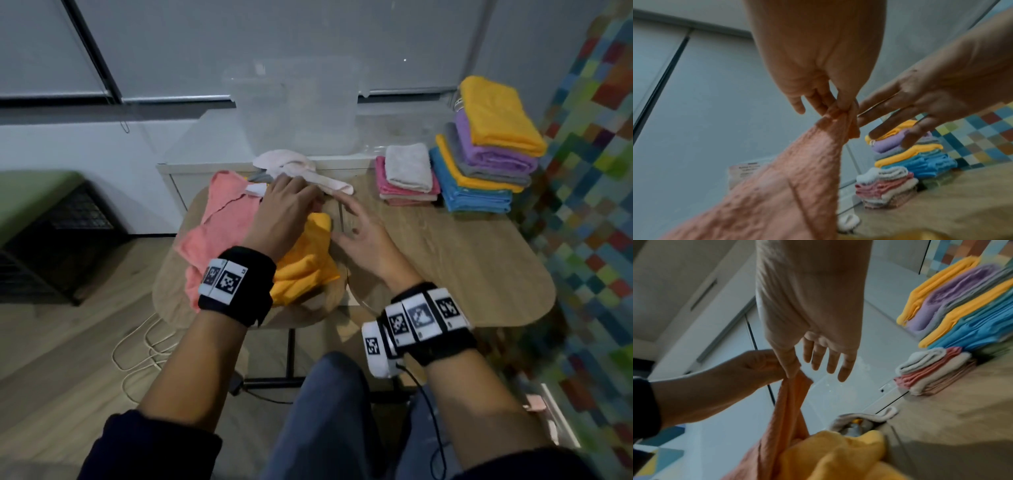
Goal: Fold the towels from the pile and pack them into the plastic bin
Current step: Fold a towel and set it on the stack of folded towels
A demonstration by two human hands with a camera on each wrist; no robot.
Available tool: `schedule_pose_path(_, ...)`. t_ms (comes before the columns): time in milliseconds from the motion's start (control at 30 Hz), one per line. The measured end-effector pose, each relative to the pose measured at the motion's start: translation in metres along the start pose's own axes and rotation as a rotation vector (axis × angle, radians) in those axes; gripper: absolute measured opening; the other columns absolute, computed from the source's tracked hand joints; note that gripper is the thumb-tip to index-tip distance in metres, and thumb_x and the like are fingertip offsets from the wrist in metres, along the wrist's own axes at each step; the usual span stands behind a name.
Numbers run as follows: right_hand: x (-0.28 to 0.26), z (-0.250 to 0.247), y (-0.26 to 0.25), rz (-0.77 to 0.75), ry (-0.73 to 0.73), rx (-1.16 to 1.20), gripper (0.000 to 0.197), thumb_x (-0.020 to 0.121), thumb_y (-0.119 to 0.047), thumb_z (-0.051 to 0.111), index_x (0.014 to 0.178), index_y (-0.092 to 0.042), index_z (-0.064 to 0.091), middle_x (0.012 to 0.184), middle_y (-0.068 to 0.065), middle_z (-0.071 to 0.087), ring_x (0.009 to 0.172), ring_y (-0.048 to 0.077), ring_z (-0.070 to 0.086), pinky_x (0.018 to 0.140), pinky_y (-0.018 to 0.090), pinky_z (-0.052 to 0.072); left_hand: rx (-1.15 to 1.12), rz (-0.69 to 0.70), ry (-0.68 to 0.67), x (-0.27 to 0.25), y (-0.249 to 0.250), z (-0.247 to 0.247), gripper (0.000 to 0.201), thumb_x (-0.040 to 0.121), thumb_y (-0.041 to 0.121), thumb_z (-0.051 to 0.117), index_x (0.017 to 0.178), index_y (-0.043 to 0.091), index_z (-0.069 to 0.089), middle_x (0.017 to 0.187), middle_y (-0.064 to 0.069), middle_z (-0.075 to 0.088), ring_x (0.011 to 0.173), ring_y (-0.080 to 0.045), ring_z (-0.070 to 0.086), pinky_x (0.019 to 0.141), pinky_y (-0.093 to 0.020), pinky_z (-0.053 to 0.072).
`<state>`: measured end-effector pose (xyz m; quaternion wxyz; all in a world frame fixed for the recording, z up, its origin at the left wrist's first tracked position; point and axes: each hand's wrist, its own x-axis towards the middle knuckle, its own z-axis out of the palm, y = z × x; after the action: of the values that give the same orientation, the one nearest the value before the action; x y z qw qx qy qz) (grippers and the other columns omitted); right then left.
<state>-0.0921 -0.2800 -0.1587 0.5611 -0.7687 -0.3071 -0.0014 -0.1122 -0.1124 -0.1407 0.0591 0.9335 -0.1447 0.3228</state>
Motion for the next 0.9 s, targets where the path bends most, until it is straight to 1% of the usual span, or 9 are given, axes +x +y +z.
schedule_pose_path(100,0.016,0.014,-0.015,0.002,0.013,0.086,0.030,0.087,0.000,0.061,0.114,-0.010,0.056,0.101,-0.012,0.057,0.092,-0.004,0.052,0.080,0.002,0.040,-0.193,-0.003,0.052,0.004,0.018,-0.026,0.020,0.089,0.014,0.042,0.095,0.003,0.058,0.090,-0.015,0.057,0.084,-0.030,0.052,0.075,-0.033,0.038)
schedule_pose_path(167,0.026,0.021,-0.013,0.015,0.076,0.098,0.012,0.089,-0.003,0.058,0.096,-0.012,0.061,0.084,-0.006,0.061,0.083,0.008,0.058,0.076,0.019,0.047,-0.316,-0.067,0.094,0.005,0.025,-0.037,0.019,0.091,0.014,0.041,0.101,0.002,0.053,0.091,-0.013,0.056,0.080,-0.026,0.052,0.070,-0.030,0.037)
schedule_pose_path(233,0.032,0.020,-0.009,0.006,0.165,0.118,0.017,0.085,-0.001,0.053,0.088,-0.013,0.065,0.083,0.004,0.065,0.084,0.021,0.062,0.075,0.038,0.052,-0.401,-0.205,0.045,0.004,0.021,-0.040,0.022,0.089,0.018,0.053,0.107,0.005,0.050,0.089,-0.007,0.054,0.073,-0.021,0.049,0.064,-0.026,0.034)
schedule_pose_path(333,0.035,0.013,-0.006,-0.035,0.276,0.164,0.032,0.081,0.003,0.048,0.074,-0.027,0.059,0.075,-0.002,0.063,0.073,0.018,0.061,0.069,0.040,0.051,-0.322,-0.356,-0.216,-0.011,0.000,-0.032,0.035,0.076,0.026,0.075,0.100,0.009,0.055,0.084,-0.006,0.053,0.074,-0.024,0.050,0.063,-0.026,0.028)
schedule_pose_path(433,0.025,0.011,0.005,-0.020,0.276,0.116,0.032,0.089,0.001,0.049,0.077,-0.027,0.057,0.074,-0.006,0.061,0.069,0.013,0.059,0.066,0.032,0.050,-0.154,-0.446,-0.398,-0.033,-0.018,-0.020,0.029,0.081,0.030,0.069,0.075,0.012,0.047,0.077,-0.011,0.050,0.077,-0.032,0.056,0.066,-0.035,0.039)
schedule_pose_path(500,0.013,0.016,0.023,0.078,0.188,-0.029,0.015,0.092,-0.007,0.051,0.092,-0.021,0.057,0.084,0.000,0.062,0.079,0.019,0.061,0.070,0.035,0.050,-0.099,-0.541,-0.398,-0.040,-0.027,-0.022,0.017,0.084,0.023,0.060,0.080,0.009,0.051,0.086,-0.019,0.057,0.087,-0.037,0.060,0.076,-0.043,0.047)
schedule_pose_path(667,-0.022,0.037,0.050,0.105,-0.345,-0.547,0.041,0.088,-0.011,0.054,0.129,-0.017,0.053,0.134,0.004,0.052,0.121,0.026,0.043,0.100,0.033,0.035,-0.150,-0.650,-0.110,-0.036,-0.048,-0.038,0.027,0.083,0.030,0.036,0.079,0.012,0.056,0.081,-0.019,0.064,0.080,-0.037,0.061,0.066,-0.037,0.046)
schedule_pose_path(800,-0.018,0.050,0.049,0.050,-0.481,-0.848,0.047,0.089,-0.019,0.054,0.135,-0.018,0.046,0.147,0.001,0.035,0.125,0.029,0.031,0.104,0.038,0.028,-0.580,-0.741,0.139,-0.013,-0.036,-0.058,0.030,0.088,0.032,0.038,0.067,0.022,0.058,0.066,0.004,0.060,0.065,-0.012,0.058,0.064,-0.030,0.043)
schedule_pose_path(900,-0.009,0.059,0.050,-0.038,-0.437,-0.840,0.048,0.089,-0.025,0.056,0.136,-0.023,0.046,0.142,0.003,0.041,0.118,0.035,0.038,0.094,0.041,0.034,-0.852,-0.654,0.387,0.011,-0.015,-0.071,0.029,0.095,0.010,0.037,0.086,-0.001,0.063,0.083,-0.006,0.065,0.062,0.007,0.060,0.066,-0.014,0.049)
